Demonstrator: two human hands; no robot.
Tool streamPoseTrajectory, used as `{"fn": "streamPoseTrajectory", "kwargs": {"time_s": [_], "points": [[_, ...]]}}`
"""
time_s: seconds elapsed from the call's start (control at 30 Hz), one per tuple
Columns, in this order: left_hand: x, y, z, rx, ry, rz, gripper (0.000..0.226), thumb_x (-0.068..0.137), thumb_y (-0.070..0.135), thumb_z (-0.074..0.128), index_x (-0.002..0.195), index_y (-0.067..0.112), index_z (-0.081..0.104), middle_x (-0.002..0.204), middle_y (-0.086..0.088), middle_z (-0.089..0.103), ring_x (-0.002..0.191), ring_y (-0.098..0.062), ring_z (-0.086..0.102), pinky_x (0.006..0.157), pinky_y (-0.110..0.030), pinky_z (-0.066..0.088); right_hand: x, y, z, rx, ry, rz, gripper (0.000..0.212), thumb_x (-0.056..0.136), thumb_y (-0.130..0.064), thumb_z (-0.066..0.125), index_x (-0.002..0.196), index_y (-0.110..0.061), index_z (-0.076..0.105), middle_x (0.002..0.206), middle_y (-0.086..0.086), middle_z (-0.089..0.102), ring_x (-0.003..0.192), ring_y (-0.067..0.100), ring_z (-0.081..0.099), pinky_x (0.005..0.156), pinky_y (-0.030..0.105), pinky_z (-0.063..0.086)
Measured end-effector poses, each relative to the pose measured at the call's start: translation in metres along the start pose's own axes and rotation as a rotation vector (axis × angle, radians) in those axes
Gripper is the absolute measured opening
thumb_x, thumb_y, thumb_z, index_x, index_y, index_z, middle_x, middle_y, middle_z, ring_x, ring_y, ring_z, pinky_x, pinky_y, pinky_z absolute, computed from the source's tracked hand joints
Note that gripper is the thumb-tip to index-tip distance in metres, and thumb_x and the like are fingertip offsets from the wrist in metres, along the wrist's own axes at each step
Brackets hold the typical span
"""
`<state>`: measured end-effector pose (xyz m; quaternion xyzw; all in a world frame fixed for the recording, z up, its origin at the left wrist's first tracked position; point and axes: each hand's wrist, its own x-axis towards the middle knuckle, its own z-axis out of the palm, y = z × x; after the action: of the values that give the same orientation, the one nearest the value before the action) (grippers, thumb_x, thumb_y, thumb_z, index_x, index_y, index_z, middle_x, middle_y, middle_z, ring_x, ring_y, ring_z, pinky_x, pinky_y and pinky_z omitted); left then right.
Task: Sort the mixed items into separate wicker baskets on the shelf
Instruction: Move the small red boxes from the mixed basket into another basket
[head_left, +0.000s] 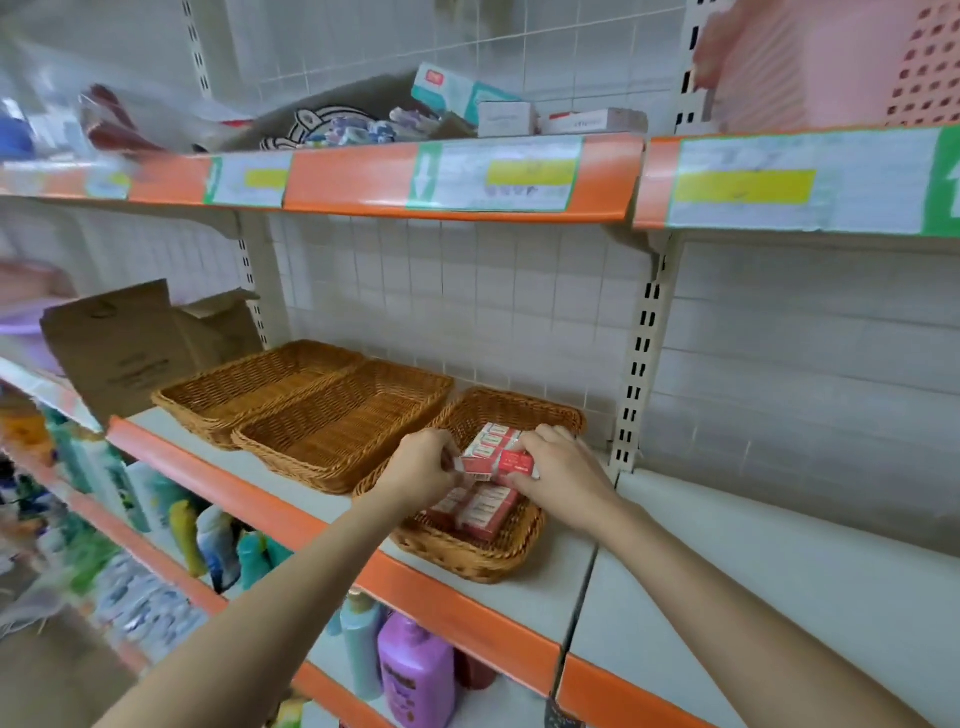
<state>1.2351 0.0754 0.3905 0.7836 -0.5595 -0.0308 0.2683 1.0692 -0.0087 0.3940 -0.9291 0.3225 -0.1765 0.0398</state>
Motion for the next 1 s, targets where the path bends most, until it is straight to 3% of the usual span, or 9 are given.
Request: {"fn": "streamPoseTrajectory", "kwargs": {"time_s": [0.1, 0.27, 0.4, 0.6, 0.73, 0.87, 1.0], "points": [[0.012, -0.009, 0.004, 0.034, -0.022, 0.002, 0.018, 0.08, 0.017, 0.075, 0.094, 0.011, 0.065, 0.094, 0.004, 0.058, 0.086, -0.012, 0.054, 0.067, -0.019, 0.041, 0.016, 0.003, 0.006, 0.007, -0.026, 0.002, 0.041, 0.092, -0.043, 0.057, 0.125, -0.021, 0.053, 0.121, -0.005, 0.052, 0.116, 0.015, 0.042, 0.098, 0.033, 0.031], [0.036, -0.017, 0.01, 0.025, -0.075, 0.03, 0.022, 0.081, 0.024, 0.074, 0.098, 0.015, 0.063, 0.098, 0.005, 0.057, 0.085, -0.009, 0.054, 0.059, -0.013, 0.037, 0.034, 0.006, 0.017, -0.042, -0.088, 0.034, 0.042, 0.092, -0.039, 0.056, 0.129, -0.021, 0.05, 0.128, -0.004, 0.051, 0.12, 0.017, 0.041, 0.101, 0.035, 0.03], [0.059, -0.023, 0.015, 0.056, -0.137, 0.141, 0.024, 0.084, 0.025, 0.071, 0.103, 0.014, 0.063, 0.105, 0.002, 0.059, 0.092, -0.013, 0.056, 0.074, -0.022, 0.048, 0.04, 0.006, 0.024, -0.072, -0.128, 0.089, 0.043, 0.093, -0.038, 0.055, 0.132, -0.022, 0.049, 0.131, -0.002, 0.049, 0.123, 0.018, 0.039, 0.102, 0.036, 0.027], [0.087, -0.035, 0.015, 0.206, -0.276, 0.371, 0.023, 0.087, 0.027, 0.067, 0.104, 0.013, 0.063, 0.11, -0.001, 0.056, 0.099, -0.016, 0.054, 0.084, -0.027, 0.048, 0.048, -0.003, 0.028, -0.137, -0.189, 0.222, 0.032, 0.094, -0.035, 0.053, 0.122, -0.019, 0.057, 0.123, 0.001, 0.051, 0.121, 0.02, 0.04, 0.102, 0.039, 0.029], [0.094, -0.043, 0.018, 0.223, -0.322, 0.537, 0.032, 0.087, 0.028, 0.066, 0.116, 0.016, 0.061, 0.115, -0.001, 0.052, 0.104, -0.017, 0.054, 0.089, -0.029, 0.047, 0.049, -0.015, 0.033, -0.15, -0.211, 0.295, 0.04, 0.095, -0.037, 0.05, 0.133, -0.022, 0.052, 0.128, 0.002, 0.046, 0.124, 0.021, 0.035, 0.106, 0.041, 0.026], [0.097, -0.051, 0.019, 0.093, -0.322, 0.612, 0.039, 0.086, 0.025, 0.067, 0.122, 0.016, 0.054, 0.119, 0.0, 0.054, 0.109, -0.017, 0.054, 0.091, -0.028, 0.047, 0.046, -0.024, 0.032, -0.141, -0.145, 0.349, 0.042, 0.094, -0.039, 0.054, 0.135, -0.027, 0.052, 0.126, -0.002, 0.047, 0.122, 0.017, 0.035, 0.106, 0.039, 0.026], [0.101, -0.059, 0.013, -0.058, -0.331, 0.64, 0.015, 0.095, 0.025, 0.056, 0.105, 0.015, 0.057, 0.111, 0.0, 0.065, 0.096, -0.011, 0.062, 0.08, -0.025, 0.052, 0.041, -0.026, 0.027, 0.019, 0.035, 0.441, 0.027, 0.091, -0.035, 0.061, 0.114, -0.023, 0.053, 0.11, -0.008, 0.051, 0.104, 0.01, 0.049, 0.1, 0.036, 0.042]]}}
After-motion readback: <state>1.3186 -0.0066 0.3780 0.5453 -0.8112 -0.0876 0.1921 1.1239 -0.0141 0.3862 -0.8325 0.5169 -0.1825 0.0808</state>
